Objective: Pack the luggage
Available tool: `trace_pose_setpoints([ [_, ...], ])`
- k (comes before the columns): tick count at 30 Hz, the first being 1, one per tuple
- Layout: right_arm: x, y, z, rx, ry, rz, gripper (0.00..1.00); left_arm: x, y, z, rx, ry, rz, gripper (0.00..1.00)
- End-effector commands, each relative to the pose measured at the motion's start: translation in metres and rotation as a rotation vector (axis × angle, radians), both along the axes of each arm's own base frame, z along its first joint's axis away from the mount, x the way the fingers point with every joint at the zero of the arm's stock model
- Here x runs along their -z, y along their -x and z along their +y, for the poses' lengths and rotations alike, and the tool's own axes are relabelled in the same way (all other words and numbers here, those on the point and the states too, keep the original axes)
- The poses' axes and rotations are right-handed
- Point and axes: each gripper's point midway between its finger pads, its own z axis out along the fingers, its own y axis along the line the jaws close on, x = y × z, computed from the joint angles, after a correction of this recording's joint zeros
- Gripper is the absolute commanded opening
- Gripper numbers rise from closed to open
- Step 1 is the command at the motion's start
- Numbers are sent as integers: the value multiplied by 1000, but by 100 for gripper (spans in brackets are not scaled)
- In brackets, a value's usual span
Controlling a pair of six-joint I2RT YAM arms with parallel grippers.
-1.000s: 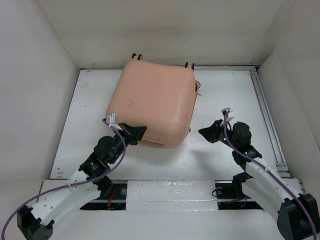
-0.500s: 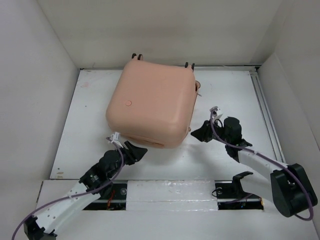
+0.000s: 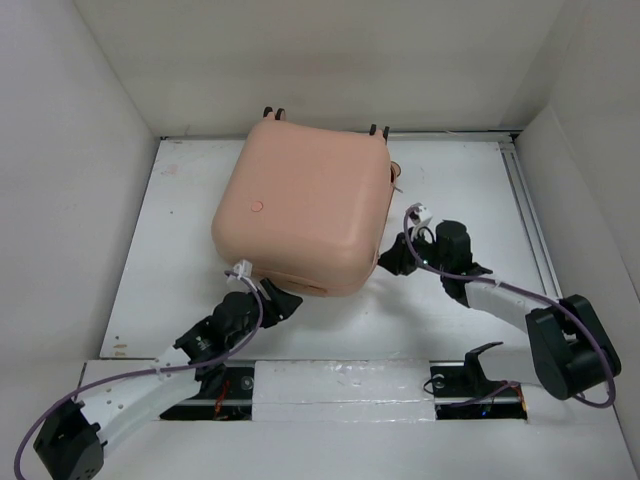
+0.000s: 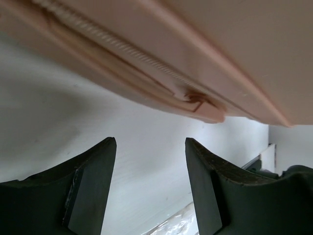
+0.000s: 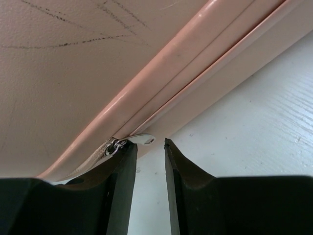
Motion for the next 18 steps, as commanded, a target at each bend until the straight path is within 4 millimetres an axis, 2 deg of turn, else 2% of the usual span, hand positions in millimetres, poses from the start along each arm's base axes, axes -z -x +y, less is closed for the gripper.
trace_pose_setpoints([
  [1,-34,-13,16,-62,-24,-153,35,-28,-9,-9,6,80,-94,54],
  [7,-38,-14,15,-34,31,-211,37,-27,-10,-8,-2,79,-98,53],
  [10,-33,-9,18,-34,56,-225,38,-24,-9,-9,10,67,-93,51],
  [11,-39,-10,22,-37,46,-252,38,-24,-9,-9,10,67,-93,51],
  [12,-31,-4,23,-48,46,-249,38,-23,-9,-9,13,60,-98,51],
  [13,-33,-4,23,-47,38,-266,38,-18,-8,-8,13,53,-90,51],
  [16,-36,0,27,-53,44,-284,38,-21,-10,-7,4,57,-100,51],
  [18,-47,4,27,-49,-6,-327,38,-24,-11,-8,7,63,-119,50],
])
